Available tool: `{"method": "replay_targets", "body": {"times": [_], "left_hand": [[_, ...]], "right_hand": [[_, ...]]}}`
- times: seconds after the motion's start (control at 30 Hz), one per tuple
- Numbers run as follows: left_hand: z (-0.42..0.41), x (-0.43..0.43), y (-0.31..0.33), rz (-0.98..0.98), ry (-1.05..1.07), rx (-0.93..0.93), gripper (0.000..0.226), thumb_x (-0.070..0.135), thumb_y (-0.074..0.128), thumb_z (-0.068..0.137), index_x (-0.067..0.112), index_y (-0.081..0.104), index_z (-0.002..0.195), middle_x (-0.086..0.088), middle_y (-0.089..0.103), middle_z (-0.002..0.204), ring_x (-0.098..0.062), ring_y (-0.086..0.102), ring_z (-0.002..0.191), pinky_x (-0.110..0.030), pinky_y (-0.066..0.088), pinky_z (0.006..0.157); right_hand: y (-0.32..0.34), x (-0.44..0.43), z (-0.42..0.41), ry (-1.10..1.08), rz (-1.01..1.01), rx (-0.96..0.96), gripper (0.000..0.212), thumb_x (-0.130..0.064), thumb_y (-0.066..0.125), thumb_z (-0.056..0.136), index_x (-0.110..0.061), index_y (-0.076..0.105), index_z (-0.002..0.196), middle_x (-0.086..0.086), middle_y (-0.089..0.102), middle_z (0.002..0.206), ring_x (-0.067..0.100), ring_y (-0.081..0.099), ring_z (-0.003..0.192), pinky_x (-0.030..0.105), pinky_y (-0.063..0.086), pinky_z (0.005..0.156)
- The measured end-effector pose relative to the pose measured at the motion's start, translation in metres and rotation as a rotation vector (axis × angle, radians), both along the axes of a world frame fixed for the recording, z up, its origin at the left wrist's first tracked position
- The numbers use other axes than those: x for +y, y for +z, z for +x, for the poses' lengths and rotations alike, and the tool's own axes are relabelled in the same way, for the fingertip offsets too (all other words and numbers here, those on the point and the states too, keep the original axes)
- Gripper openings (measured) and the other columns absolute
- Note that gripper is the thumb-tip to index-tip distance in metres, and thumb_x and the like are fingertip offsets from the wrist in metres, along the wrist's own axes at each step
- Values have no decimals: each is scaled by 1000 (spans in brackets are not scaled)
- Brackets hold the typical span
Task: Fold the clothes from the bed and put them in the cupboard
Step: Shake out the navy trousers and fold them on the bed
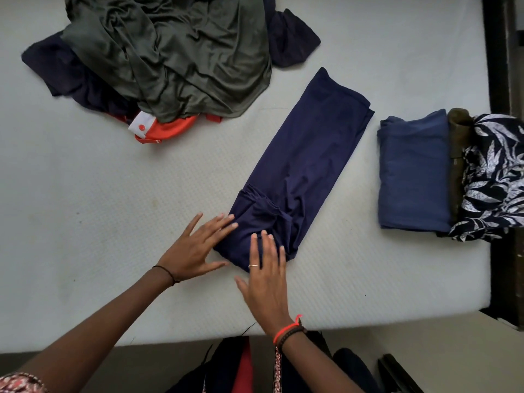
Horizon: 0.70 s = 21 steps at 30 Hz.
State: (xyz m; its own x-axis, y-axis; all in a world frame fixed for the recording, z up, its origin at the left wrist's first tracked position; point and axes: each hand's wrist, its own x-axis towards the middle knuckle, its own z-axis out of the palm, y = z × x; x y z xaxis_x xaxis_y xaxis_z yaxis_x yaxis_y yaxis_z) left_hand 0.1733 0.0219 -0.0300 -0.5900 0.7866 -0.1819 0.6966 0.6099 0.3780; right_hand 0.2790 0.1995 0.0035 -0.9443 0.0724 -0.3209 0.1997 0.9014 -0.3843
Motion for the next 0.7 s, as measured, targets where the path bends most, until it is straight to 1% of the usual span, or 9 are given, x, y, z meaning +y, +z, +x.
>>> {"method": "replay_targets", "body": {"times": [0.07, 0.13, 0.2, 0.27, 0.33, 0.47, 0.57, 0.63, 0.7], "left_hand": [[2, 1, -8, -75, -214, 78, 70, 43, 42, 87, 15, 25, 149, -3, 18, 158, -17, 18, 145, -51, 15, 115], [2, 4, -18, -136, -313, 163, 71, 31, 38, 83, 12, 22, 149, -6, 18, 157, -19, 18, 144, -53, 16, 114], [-2, 8, -26, -164, -321, 217, 72, 27, 35, 82, 10, 20, 149, -8, 17, 157, -20, 16, 145, -53, 14, 115], [-7, 11, -29, -196, -329, 261, 69, 29, 32, 86, 8, 17, 150, -9, 14, 158, -20, 13, 145, -53, 12, 116], [-13, 12, -29, -223, -349, 245, 65, 33, 29, 92, 7, 16, 150, -10, 13, 158, -21, 11, 146, -53, 11, 116], [-12, 8, -21, -243, -392, 178, 65, 38, 26, 93, 6, 16, 149, -11, 17, 157, -21, 7, 145, -52, 7, 116], [-2, 3, -9, -226, -436, 92, 66, 41, 28, 92, 7, 21, 147, -11, 29, 153, -21, 21, 144, -47, 7, 116], [8, -2, 3, -171, -474, 20, 63, 42, 33, 88, 8, 37, 142, -9, 43, 145, -18, 40, 135, -45, 9, 115], [19, -7, 15, -141, -503, -65, 59, 43, 37, 85, 13, 53, 132, -4, 56, 134, -11, 52, 124, -44, 10, 114]], "right_hand": [[-7, -9, 2, 157, 57, -85, 104, -38, 75, 68, 0, 20, 149, 18, 19, 156, 29, 14, 146, 52, 17, 113], [-18, -14, 0, 209, 125, -122, 92, -24, 68, 74, 4, 20, 147, 20, 16, 156, 29, 12, 146, 54, 16, 113], [-26, -15, -6, 156, 165, -143, 75, -13, 52, 81, 6, 20, 147, 22, 17, 155, 31, 15, 146, 53, 15, 114], [-32, -13, -11, 100, 191, -185, 63, -11, 35, 87, 7, 19, 146, 25, 17, 154, 34, 17, 145, 51, 11, 115], [-35, -13, -11, 87, 195, -243, 58, -11, 24, 90, 8, 20, 145, 26, 19, 153, 36, 19, 144, 50, 11, 115], [-30, -14, -3, 119, 176, -244, 58, -11, 24, 88, 9, 24, 143, 27, 27, 150, 36, 27, 141, 49, 14, 113], [-21, -16, 13, 158, 111, -270, 62, -10, 27, 81, 10, 25, 140, 28, 34, 146, 37, 33, 138, 49, 12, 112], [-15, -17, 31, 210, 31, -309, 68, -13, 33, 75, 9, 28, 139, 26, 40, 143, 35, 39, 135, 46, 11, 112], [-6, -16, 49, 246, -73, -394, 80, -21, 41, 70, 8, 24, 143, 21, 48, 140, 30, 45, 132, 43, 13, 111]]}}
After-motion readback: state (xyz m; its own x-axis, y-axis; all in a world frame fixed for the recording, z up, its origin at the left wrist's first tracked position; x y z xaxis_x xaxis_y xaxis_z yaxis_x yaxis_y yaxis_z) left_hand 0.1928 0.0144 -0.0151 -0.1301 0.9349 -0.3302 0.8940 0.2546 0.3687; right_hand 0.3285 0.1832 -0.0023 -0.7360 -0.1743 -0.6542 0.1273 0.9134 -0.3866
